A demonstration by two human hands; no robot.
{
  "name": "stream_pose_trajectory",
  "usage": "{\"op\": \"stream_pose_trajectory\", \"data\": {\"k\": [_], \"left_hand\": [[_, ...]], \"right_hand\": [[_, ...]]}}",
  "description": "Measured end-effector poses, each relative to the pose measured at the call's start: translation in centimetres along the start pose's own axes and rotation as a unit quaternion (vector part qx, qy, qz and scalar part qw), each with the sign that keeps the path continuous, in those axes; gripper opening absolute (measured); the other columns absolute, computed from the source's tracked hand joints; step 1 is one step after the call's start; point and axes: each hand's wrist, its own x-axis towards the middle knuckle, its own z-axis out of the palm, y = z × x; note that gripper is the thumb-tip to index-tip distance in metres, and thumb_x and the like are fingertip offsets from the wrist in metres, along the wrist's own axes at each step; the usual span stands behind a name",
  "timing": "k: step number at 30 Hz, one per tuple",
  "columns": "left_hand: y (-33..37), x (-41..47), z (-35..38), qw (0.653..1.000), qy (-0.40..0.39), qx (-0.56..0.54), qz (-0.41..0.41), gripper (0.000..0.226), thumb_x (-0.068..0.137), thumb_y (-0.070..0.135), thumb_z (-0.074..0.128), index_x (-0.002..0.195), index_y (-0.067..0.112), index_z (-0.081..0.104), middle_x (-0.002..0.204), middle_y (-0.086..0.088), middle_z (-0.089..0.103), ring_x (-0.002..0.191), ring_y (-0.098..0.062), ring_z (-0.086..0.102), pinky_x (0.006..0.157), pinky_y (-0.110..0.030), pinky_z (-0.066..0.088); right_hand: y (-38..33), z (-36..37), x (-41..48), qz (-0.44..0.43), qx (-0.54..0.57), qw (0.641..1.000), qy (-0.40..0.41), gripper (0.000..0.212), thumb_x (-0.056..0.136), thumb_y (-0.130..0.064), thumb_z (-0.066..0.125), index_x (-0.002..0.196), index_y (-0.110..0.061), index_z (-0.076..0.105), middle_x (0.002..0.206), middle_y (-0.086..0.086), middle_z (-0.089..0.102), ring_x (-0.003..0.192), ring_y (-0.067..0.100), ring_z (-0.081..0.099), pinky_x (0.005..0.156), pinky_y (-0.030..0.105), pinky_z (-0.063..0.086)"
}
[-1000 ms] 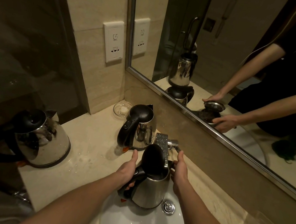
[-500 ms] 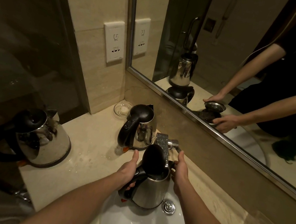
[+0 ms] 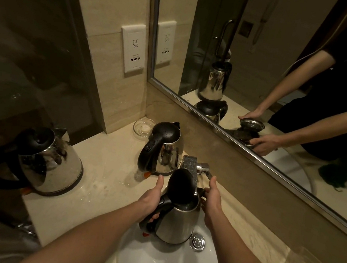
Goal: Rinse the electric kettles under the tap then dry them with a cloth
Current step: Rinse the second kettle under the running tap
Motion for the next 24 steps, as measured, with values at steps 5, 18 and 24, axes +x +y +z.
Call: {"op": "stream_pose_trajectory", "data": {"k": [5,18,24], "left_hand": [[0.07,-0.02,-0.02,1.0,-0.002,0.002,0.003,0.116,0.081,0.089,0.008,0.137,-0.001,0.054,0.048,-0.005,0.046,0.041,-0.016,0.045,0.05,-0.026,0.041],[0.03,-0.08,-0.04,1.0,0.002,0.01,0.002,0.114,0.082,0.088,0.006,0.146,0.002,0.045,0.046,-0.004,0.045,0.039,-0.015,0.045,0.048,-0.025,0.042],[0.06,0.02,-0.06,1.0,0.006,0.006,0.005,0.11,0.082,0.088,0.006,0.145,0.008,0.048,0.047,-0.003,0.046,0.039,-0.015,0.045,0.046,-0.024,0.042]], "right_hand": [[-0.14,-0.02,-0.23,0.0,0.004,1.0,-0.001,0.074,0.1,-0.062,0.03,0.15,-0.008,0.036,0.147,0.017,0.047,0.136,0.034,0.041,0.108,0.041,0.03],[-0.11,0.14,-0.42,-0.009,-0.008,1.0,0.002,0.074,0.1,-0.061,0.03,0.145,-0.004,0.041,0.136,0.015,0.054,0.124,0.032,0.048,0.103,0.04,0.032],[-0.18,0.15,-0.48,-0.01,-0.007,1.0,0.003,0.072,0.101,-0.059,0.029,0.147,-0.004,0.04,0.145,0.018,0.049,0.135,0.034,0.042,0.11,0.041,0.029]]}}
